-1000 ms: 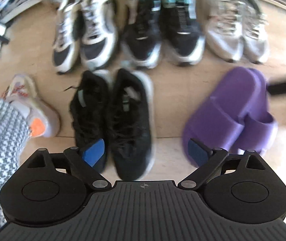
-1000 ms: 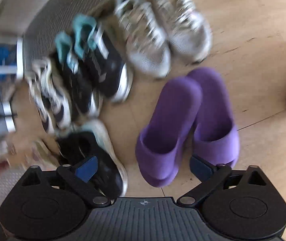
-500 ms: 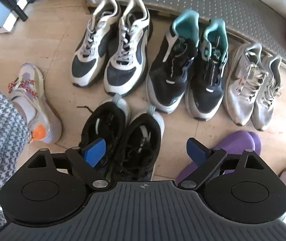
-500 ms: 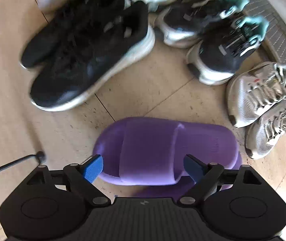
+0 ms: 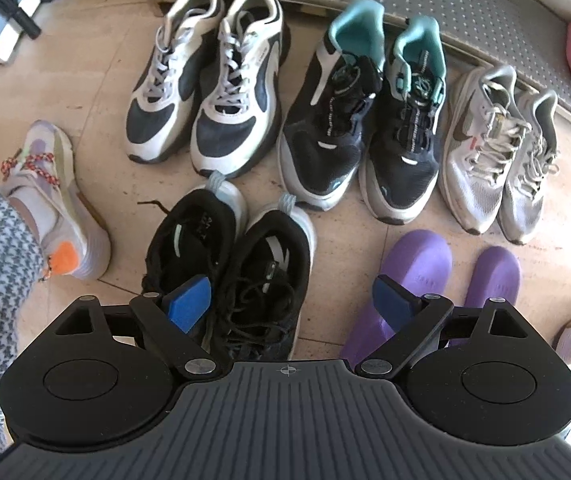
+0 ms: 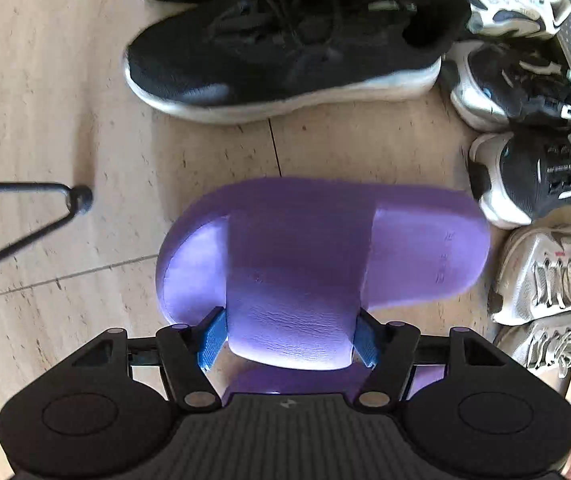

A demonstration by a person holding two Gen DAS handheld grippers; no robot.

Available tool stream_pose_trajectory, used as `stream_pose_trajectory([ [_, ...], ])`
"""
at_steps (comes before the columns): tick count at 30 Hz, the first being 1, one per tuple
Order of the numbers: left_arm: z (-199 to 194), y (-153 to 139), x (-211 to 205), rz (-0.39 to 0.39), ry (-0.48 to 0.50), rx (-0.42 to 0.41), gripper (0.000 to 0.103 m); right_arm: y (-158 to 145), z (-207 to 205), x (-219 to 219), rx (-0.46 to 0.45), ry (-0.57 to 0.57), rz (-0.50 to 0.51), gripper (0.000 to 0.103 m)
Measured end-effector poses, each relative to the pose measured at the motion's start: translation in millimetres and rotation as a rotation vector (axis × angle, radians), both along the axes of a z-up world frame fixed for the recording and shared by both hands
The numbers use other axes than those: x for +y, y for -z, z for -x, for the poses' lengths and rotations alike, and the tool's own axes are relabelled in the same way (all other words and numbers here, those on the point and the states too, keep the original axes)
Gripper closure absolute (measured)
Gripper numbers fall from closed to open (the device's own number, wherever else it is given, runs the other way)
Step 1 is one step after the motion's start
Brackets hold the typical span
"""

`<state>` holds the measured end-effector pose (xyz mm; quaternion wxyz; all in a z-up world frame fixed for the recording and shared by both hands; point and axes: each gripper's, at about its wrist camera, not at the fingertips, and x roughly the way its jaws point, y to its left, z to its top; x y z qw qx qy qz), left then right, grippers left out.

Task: Organize scattered shoes
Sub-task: 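Grasp one purple slide by its strap with the right tool, then set the purple slide beside the other slide with the right tool, open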

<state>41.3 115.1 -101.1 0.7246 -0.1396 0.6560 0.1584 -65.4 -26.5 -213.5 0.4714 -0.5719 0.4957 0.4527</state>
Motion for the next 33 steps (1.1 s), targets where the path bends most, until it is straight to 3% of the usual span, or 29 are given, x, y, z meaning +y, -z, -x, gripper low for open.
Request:
stream_pose_trajectory([
  [5,3,2,-1,-0.018,0.005,0.007,0.011,8,-20,-10,-0.014,0.129,0.052,0.038],
  [7,3,3,-1,-0.025,0.006,0.007,0.011,7,-23,-12,-0.006,0.12,0.047,0.038],
  [10,3,5,-3,-0.032,0.02,0.013,0.011,9,-15,-16,-0.012,0.018,0.051,0.038],
  [13,2,7,-6,-0.03,0.037,0.019,0.011,7,-11,-17,-0.044,-0.02,0.049,0.028],
  [14,1,7,-7,-0.026,0.048,0.021,0.011,3,-14,-19,-0.053,-0.005,0.049,0.018],
  [17,0,6,-11,-0.013,0.074,0.02,0.011,-19,-27,-25,-0.067,0.083,0.025,0.013],
  [19,0,6,-15,0.004,0.095,0.021,0.011,-52,-57,-36,-0.03,0.268,-0.049,0.012],
  [22,-1,4,-21,0.021,0.115,0.021,0.011,-83,-116,-65,-0.042,0.663,-0.117,0.011],
  [25,-2,-1,-27,0.022,0.142,0.015,0.011,-97,-161,-114,-0.055,1.167,-0.178,0.011],
  [26,-2,-1,-29,0.013,0.153,0.014,0.01,-93,-167,-136,-0.014,1.367,-0.205,0.012],
  [27,-1,-2,-32,0.005,0.165,0.013,0.01,-86,-174,-169,0.067,1.641,-0.248,0.012],
  [28,-1,-3,-34,-0.004,0.176,0.012,0.01,-81,-176,-191,0.13,1.827,-0.284,0.017],
  [31,1,6,-42,-0.02,0.216,0.039,0.01,-50,-160,-228,0.176,2.123,-0.267,0.019],
  [33,2,12,-47,-0.03,0.243,0.058,0.01,-41,-155,-233,0.134,2.15,-0.218,0.019],
])
